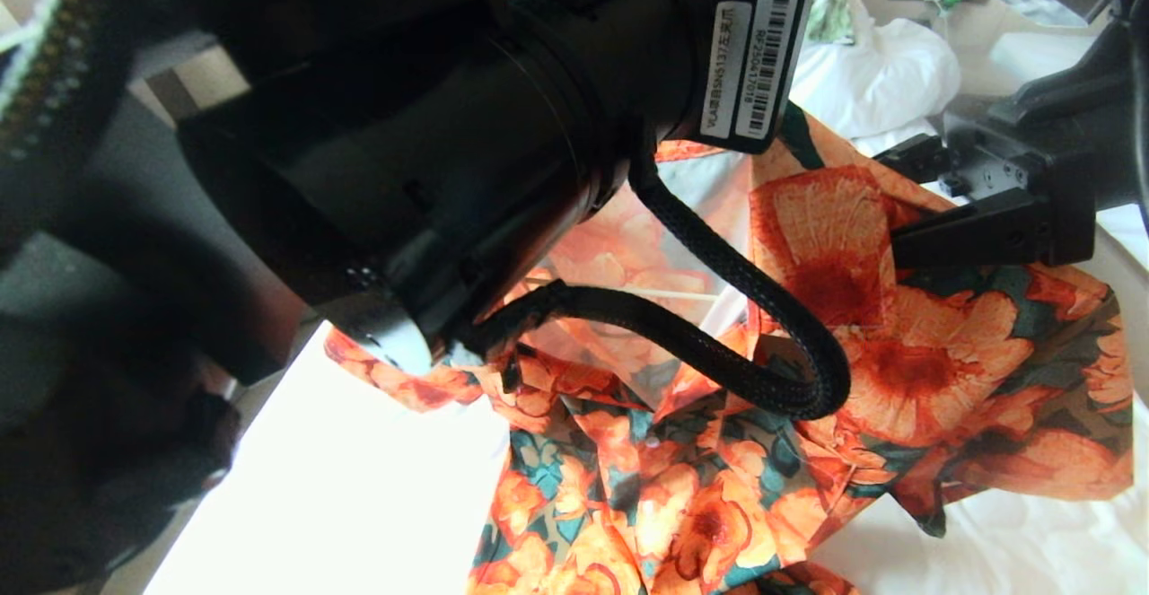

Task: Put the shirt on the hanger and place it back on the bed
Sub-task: Take the clothes hanger out of the clothes

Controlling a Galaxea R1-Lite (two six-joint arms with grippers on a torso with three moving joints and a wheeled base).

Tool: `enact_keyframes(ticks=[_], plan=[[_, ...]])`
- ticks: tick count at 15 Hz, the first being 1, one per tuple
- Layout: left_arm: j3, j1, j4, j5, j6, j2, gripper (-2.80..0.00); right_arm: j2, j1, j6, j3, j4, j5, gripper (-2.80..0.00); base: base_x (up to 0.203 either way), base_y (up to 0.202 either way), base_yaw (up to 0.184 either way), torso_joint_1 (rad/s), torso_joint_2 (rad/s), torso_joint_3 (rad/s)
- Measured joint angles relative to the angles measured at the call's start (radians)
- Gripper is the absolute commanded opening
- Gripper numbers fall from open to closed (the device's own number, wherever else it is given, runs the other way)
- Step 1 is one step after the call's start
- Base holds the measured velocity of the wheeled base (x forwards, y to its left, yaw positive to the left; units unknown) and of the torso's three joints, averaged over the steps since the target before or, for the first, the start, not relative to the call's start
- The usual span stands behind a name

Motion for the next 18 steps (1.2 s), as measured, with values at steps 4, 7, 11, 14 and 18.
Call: enact_keyframes(ticks=[4,7,11,14,18], plan=[[-0.001,0.000,-0.003,-0.001,-0.003,0.031,-2.80,-0.015,-0.047,-0.020,0.056,0.003,0.027,0.00,0.000,0.000,0.000,0.000,0.00,0.000],[-0.034,0.005,-0.005,-0.022,-0.024,0.083,-2.80,-0.021,-0.101,-0.026,0.090,0.028,0.107,0.00,0.000,0.000,0.000,0.000,0.00,0.000],[-0.112,0.017,0.002,-0.029,-0.025,0.159,-2.80,-0.028,-0.153,-0.068,0.146,0.050,0.116,0.00,0.000,0.000,0.000,0.000,0.00,0.000],[-0.149,0.021,0.002,-0.021,-0.022,0.194,-2.80,-0.033,-0.189,-0.072,0.176,0.048,0.115,0.00,0.000,0.000,0.000,0.000,0.00,0.000],[-0.158,0.036,0.002,-0.019,-0.019,0.223,-2.80,-0.061,-0.246,-0.106,0.229,0.038,0.117,0.00,0.000,0.000,0.000,0.000,0.00,0.000]])
